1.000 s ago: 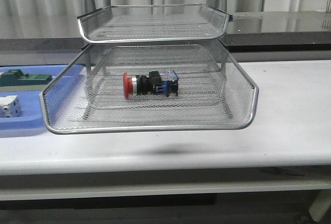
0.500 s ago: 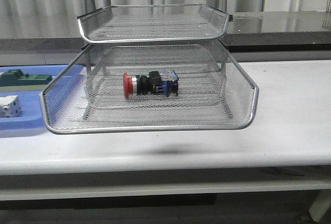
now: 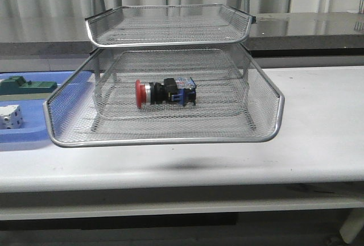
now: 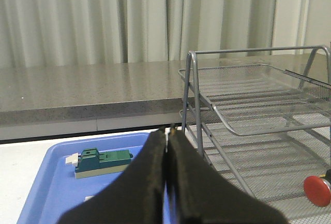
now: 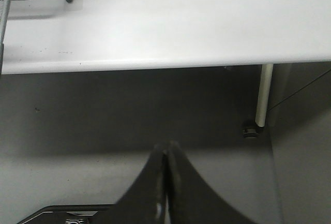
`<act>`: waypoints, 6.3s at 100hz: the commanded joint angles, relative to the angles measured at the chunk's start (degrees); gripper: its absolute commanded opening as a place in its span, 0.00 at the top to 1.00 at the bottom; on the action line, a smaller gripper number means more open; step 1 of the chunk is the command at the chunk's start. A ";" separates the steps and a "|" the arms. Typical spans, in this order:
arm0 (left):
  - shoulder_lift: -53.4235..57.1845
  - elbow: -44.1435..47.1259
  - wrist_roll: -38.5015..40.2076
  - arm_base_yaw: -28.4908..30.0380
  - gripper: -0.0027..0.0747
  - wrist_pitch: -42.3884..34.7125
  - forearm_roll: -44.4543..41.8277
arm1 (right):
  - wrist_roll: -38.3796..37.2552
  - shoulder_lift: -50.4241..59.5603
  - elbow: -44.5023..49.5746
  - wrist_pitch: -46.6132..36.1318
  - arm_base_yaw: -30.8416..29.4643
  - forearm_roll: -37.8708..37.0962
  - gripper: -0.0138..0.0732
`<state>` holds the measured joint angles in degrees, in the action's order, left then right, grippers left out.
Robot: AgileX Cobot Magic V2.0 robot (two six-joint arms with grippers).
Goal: Place button on rack with both arms
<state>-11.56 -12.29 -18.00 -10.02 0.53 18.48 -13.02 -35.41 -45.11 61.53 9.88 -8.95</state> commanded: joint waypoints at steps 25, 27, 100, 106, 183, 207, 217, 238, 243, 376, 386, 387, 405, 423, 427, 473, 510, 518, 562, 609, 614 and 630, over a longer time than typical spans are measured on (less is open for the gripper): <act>-0.41 -1.66 0.60 0.13 0.99 -4.41 0.63 | 0.31 -0.16 -1.97 -5.06 -0.17 0.12 0.92; -0.41 -1.66 0.60 0.13 0.99 -4.41 0.63 | 0.31 -0.16 -1.97 -5.54 -0.17 0.66 0.92; -0.41 -1.66 0.60 0.13 0.99 -4.41 0.63 | 13.56 -26.30 -1.97 -17.85 4.63 31.15 0.92; -0.41 -1.66 0.60 0.13 0.99 -4.41 0.63 | 13.56 -28.43 -1.97 -19.40 7.08 31.15 0.92; -0.41 -1.66 0.60 0.13 0.99 -4.41 0.63 | 13.46 -52.09 -2.25 -39.25 26.17 36.03 0.92; -0.41 -1.66 0.60 0.13 0.99 -4.41 0.63 | 13.51 -56.44 -5.48 -41.79 26.17 33.97 0.92; -0.41 -1.66 0.60 0.13 0.99 -4.41 0.63 | 13.51 -58.26 -8.10 -42.00 26.10 32.01 0.92; -0.41 -1.66 0.60 0.13 0.99 -4.41 0.63 | 13.51 -62.59 -14.40 -42.01 26.10 28.51 0.92; -0.41 -1.66 0.60 0.13 0.99 -4.41 0.63 | 13.51 -63.81 -16.03 -42.01 26.05 27.52 0.92; -0.41 -1.66 0.60 0.13 0.99 -4.41 0.63 | 13.47 -65.34 -31.87 -32.62 20.34 18.25 0.91; -0.41 -1.66 0.60 0.13 0.99 -4.41 0.63 | 13.45 -61.94 -30.77 -31.61 20.29 17.76 0.91; -0.41 -1.66 0.60 0.13 0.99 -4.41 0.63 | 13.45 -61.65 -30.63 -31.61 20.29 17.70 0.91; -0.41 -1.66 0.60 0.13 0.99 -4.41 0.63 | 9.31 -52.95 -25.02 -31.42 19.56 12.16 0.91; -0.41 -1.66 0.60 0.13 0.99 -4.41 0.63 | 2.12 -43.26 -17.85 -30.73 16.74 3.15 0.91; -0.41 -1.66 0.60 0.13 0.99 -4.41 0.63 | 0.16 -40.29 -16.04 -30.43 16.04 0.63 0.91; -0.41 -1.66 0.60 0.13 0.99 -4.41 0.63 | -19.59 -12.20 -1.27 -22.85 12.75 -19.56 0.91; -0.41 -1.66 0.60 0.13 0.99 -4.41 0.63 | -19.59 1.86 1.28 -18.46 12.75 -19.46 0.91; -0.41 -1.66 0.60 0.13 0.99 -4.41 0.63 | -19.59 2.56 1.28 -18.38 12.75 -19.46 0.91; -0.41 -1.66 0.60 0.13 0.99 -4.41 0.63 | -19.59 2.56 1.28 -18.38 12.75 -19.46 0.91; -0.41 -1.66 0.60 0.13 0.99 -4.41 0.63 | -9.71 4.39 3.08 -24.41 12.75 -15.71 0.91; -0.41 -1.66 0.60 0.13 0.99 -4.41 0.63 | -7.92 5.57 4.39 -26.71 12.75 -14.17 0.91; -0.41 -1.66 0.60 0.13 0.99 -4.41 0.63 | -2.03 10.48 10.88 -35.53 11.06 -8.92 0.91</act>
<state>-11.56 -12.29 -18.00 -10.02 0.53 18.74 -19.29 -27.06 -35.85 34.76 22.51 -20.13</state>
